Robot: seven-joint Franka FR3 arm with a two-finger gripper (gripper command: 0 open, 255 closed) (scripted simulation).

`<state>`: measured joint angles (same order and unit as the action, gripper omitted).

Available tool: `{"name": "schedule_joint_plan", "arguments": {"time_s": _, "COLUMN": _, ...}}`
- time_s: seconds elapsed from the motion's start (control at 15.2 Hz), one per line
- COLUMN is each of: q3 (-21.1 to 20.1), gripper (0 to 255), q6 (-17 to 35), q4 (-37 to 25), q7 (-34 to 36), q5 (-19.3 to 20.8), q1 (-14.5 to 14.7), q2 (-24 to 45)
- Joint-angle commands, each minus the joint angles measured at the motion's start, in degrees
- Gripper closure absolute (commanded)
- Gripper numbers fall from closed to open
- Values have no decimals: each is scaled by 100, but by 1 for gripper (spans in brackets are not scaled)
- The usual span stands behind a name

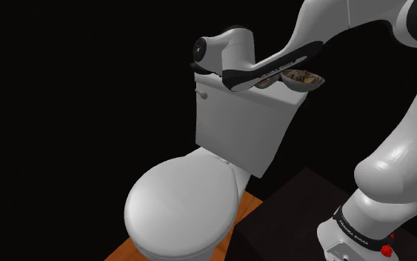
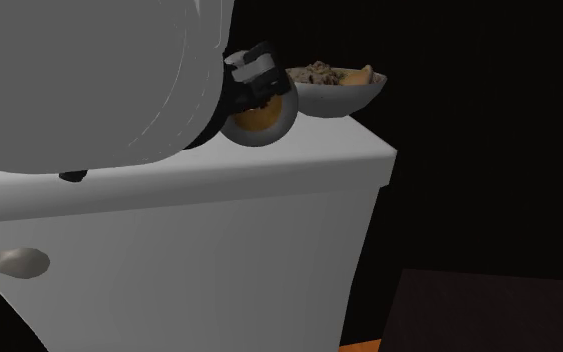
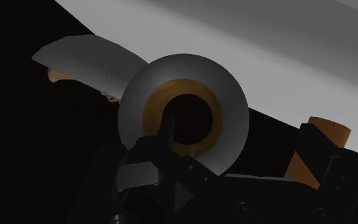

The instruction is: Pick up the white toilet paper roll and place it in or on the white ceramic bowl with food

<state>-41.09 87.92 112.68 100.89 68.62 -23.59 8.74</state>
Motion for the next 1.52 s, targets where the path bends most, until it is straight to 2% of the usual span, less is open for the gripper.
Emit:
{"name": "schedule_joint_plan", "arguments": {"time_s": 0.0, "q3": 55, "gripper": 0, "q6": 128, "q4": 72, "q7": 11, "q5": 56, "q1": -76, "q2": -16}}
{"name": "schedule_joint_plan", "arguments": {"time_s": 0.59, "q3": 96, "gripper": 0, "q6": 223, "q4": 123, "q7": 18, "q5": 95, "q1": -131, "q2": -23}}
{"name": "schedule_joint_plan", "arguments": {"time_s": 0.66, "q3": 96, "gripper": 255, "q6": 223, "q4": 123, "q7": 18, "q5": 95, "q1": -131, "q2": -23}}
{"name": "schedule_joint_plan", "arguments": {"time_s": 1.45, "q3": 88, "gripper": 255, "q6": 196, "q4": 38, "q7": -162, "q5": 30, "q1": -149, "q2": -143}}
